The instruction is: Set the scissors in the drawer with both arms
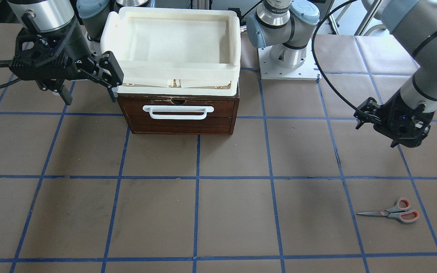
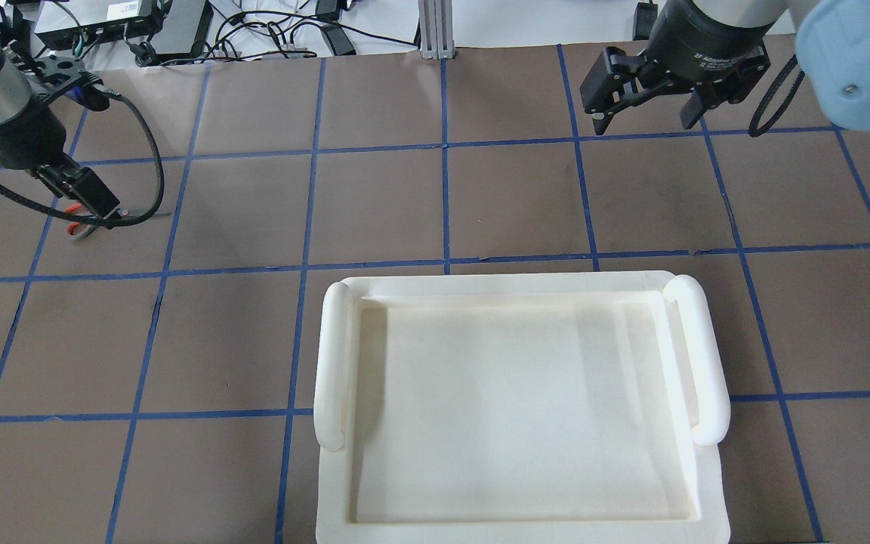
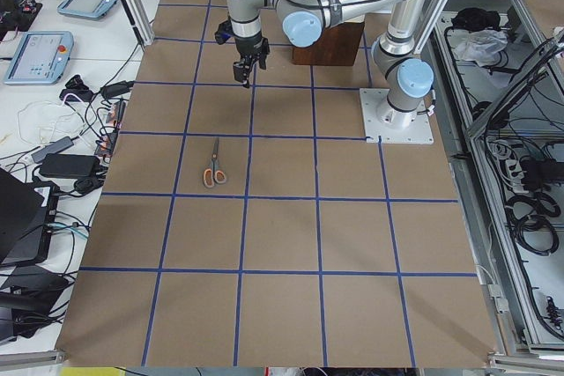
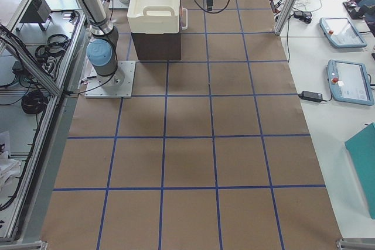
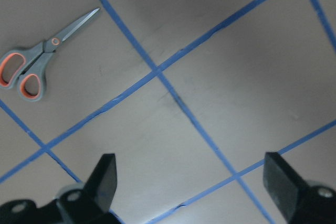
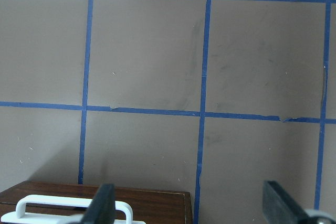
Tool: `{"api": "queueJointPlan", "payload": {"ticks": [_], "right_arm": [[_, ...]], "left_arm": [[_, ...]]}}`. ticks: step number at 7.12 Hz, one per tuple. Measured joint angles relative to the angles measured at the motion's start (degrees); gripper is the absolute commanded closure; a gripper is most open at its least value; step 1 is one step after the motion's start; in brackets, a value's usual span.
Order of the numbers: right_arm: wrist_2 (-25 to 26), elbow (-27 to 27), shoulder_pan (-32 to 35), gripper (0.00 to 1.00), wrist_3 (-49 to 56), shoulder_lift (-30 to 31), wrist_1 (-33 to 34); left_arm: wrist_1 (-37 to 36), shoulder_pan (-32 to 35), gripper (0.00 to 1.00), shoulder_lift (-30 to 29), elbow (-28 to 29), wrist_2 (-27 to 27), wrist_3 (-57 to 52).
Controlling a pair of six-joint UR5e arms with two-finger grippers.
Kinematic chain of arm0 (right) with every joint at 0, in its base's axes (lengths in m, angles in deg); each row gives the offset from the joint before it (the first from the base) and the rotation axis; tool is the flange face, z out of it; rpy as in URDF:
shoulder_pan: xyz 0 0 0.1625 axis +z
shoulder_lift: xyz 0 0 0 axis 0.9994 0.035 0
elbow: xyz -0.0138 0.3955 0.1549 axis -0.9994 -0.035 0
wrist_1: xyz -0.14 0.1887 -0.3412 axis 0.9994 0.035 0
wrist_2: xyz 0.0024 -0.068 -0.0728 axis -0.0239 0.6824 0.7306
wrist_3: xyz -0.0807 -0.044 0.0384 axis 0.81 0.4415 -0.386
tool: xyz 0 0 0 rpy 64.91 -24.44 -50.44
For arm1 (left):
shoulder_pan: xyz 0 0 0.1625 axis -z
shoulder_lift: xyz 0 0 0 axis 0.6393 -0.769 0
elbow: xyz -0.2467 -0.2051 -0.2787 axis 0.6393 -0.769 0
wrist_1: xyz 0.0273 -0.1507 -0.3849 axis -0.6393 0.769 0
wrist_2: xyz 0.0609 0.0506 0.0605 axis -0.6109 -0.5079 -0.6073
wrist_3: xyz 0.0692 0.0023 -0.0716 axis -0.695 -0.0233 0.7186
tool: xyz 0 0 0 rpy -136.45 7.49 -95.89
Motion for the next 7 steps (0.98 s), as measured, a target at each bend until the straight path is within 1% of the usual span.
{"api": "queueJointPlan", "payload": {"ticks": [3,5,6,7], "right_arm": [[0.0,0.3,0.0,0.00,0.0,0.1,0.0],[-0.2,0.8,1.0,0.00,0.7,-0.3,0.1],[-0.2,1.4,3.1,0.00,0.8,-1.0,0.3],[-0.3,1.9,5.7,0.00,1.2,-2.1,0.6]], "left_arm": [[-9.6,-5.2,0.00,-7.5,0.5,-1.9,-33.3],[-16.2,-7.6,0.02,-12.6,0.5,-1.8,-47.7],[-19.7,-8.8,0.02,-15.3,0.5,-1.5,-55.4],[-22.3,-10.2,0.02,-17.5,0.7,0.1,-63.9]]}}
